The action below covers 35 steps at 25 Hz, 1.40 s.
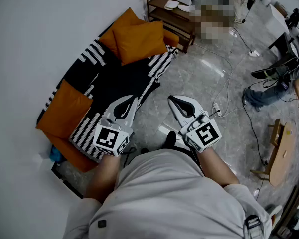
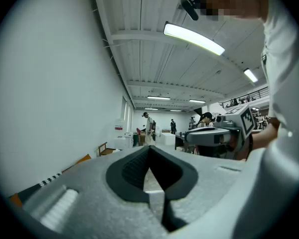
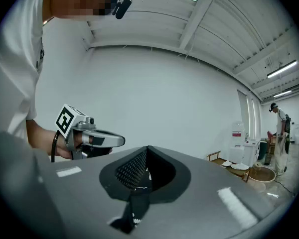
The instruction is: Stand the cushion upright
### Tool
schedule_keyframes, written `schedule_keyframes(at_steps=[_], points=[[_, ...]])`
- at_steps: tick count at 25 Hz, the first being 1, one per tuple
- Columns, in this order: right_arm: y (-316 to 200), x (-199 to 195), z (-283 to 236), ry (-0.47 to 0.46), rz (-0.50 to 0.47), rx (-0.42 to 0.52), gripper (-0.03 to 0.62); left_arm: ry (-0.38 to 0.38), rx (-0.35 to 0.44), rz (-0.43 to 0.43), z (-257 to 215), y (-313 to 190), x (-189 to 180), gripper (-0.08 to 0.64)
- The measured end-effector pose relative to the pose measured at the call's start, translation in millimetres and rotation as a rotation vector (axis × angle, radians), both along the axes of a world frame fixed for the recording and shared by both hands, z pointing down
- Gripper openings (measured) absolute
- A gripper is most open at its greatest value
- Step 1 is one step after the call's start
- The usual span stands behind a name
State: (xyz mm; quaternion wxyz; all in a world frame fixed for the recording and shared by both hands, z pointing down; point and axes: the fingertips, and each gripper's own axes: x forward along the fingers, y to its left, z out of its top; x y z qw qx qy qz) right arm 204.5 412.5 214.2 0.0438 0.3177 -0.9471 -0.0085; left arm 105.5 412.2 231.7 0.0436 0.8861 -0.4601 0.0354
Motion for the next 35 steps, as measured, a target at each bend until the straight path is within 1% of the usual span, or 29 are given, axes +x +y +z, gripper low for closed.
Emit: schedule_keyframes(at_steps=[7,11,19,22,27,31,35], points=[[-21,17,8,-0.002,0.000,-0.018,0.011,-0.008,-0.008,-0.002,5,-23,16,0.003],[-40,37,13,-0.007,-0.002,-0.026,0.011,-0.016,-0.018,-0.009,11,-40,33,0.003],[-90,96,19,-0.024,-0.049,-0.028,0.011,-0.032,-0.029,-0.039,17,-91,91,0.003],[-110,119,21,-0.027,-0.064,-0.025,0.011,-0.007,-0.046,-0.047,21,-115,115,0.003],[-142,146,23,-0.021,-0.072,-0.044,0.011,-0.023,-0.027,-0.070,14,-146,145,0.003],[-166,158,27,-0.029,-0.062,-0.057,0.011,-0.031,-0.039,-0.079,19,-167,152,0.003],[-197,153,34,-0.024,-0.070,-0.071,0.011,-0.027,-0.054,-0.087,29,-196,147,0.003]])
